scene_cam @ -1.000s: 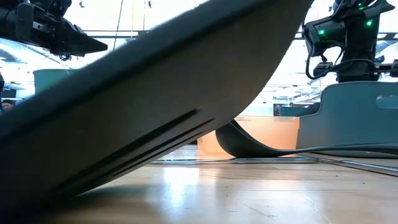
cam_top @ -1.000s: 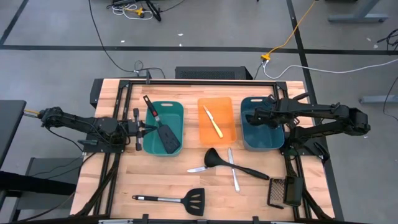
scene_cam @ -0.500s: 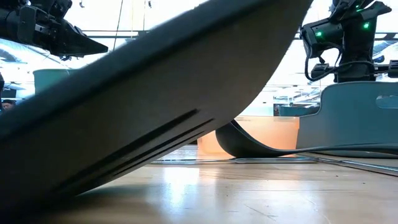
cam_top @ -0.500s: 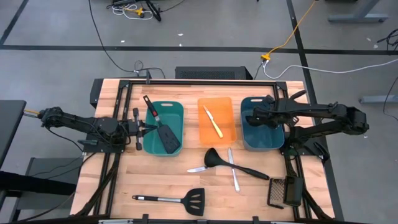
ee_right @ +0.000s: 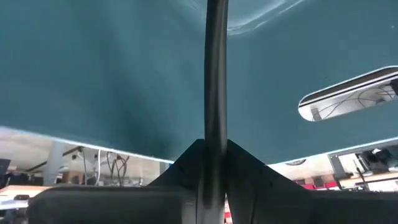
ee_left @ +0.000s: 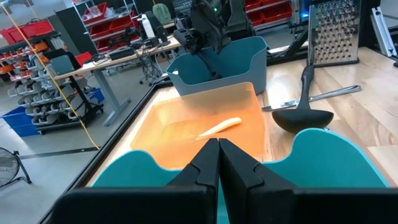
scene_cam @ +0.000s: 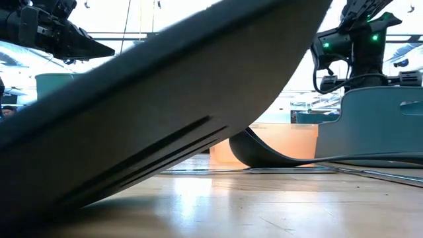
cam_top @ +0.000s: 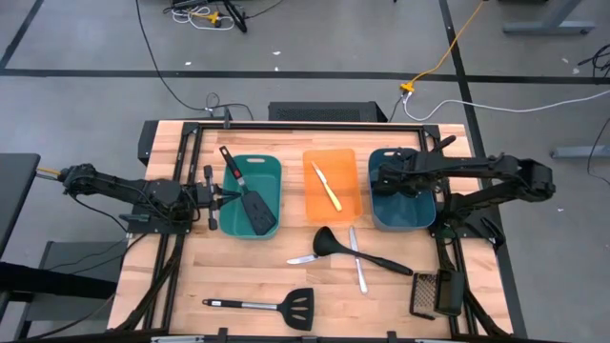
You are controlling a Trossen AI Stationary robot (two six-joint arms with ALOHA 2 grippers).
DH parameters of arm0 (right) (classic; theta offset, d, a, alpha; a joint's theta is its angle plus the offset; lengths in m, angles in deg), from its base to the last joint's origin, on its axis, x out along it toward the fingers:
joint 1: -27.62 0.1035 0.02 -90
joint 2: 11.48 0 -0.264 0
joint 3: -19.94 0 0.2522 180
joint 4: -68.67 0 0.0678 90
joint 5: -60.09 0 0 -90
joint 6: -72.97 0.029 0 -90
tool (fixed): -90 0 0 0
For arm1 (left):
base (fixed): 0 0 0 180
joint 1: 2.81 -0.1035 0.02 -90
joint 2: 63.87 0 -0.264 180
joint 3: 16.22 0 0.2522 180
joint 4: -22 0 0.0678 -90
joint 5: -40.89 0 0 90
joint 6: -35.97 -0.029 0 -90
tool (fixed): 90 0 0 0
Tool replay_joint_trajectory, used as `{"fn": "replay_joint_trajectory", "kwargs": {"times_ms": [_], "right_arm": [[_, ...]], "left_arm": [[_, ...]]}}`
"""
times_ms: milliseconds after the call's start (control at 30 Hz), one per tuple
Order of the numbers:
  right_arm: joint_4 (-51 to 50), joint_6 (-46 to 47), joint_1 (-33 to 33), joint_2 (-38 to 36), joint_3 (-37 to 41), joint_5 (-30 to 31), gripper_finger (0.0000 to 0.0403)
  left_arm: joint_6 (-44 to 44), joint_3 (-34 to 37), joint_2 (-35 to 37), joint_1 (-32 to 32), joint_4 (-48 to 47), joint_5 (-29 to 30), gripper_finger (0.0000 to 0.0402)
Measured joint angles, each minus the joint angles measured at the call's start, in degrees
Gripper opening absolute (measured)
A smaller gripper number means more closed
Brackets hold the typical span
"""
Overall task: Pick & Place Kitchen Items
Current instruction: Put the bottom black serving spoon into the blue bin, then put the black spatula into the blue bin
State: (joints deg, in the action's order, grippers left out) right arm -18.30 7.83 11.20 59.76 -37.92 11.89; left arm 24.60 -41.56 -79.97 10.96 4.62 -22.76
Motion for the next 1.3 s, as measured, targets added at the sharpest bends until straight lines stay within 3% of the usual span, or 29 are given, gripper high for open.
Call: {"fn": "replay_joint_trajectory", "kwargs": {"times_ms": [400,1033,1167,1300], "right_arm": [[0.1,6.4,0.0,0.8,0.0,-4.1,0.0064],[-2.5,13.4,0.0,-1.6,-0.2,8.7,0.0103],[-4.5,19.7,0.3,-4.7,-3.6,10.5,0.0097],[-1.8,26.3,1.9,-10.5,-12.2,4.1,0.0081]], "left_arm": [[0.0,0.0,0.0,0.0,0.0,0.0,0.0016],[0.0,0.0,0.0,0.0,0.0,0.0,0.0016],[0.0,0.0,0.0,0.0,0.0,0.0,0.0016],[0.0,0.0,0.0,0.0,0.0,0.0,0.0016]]}}
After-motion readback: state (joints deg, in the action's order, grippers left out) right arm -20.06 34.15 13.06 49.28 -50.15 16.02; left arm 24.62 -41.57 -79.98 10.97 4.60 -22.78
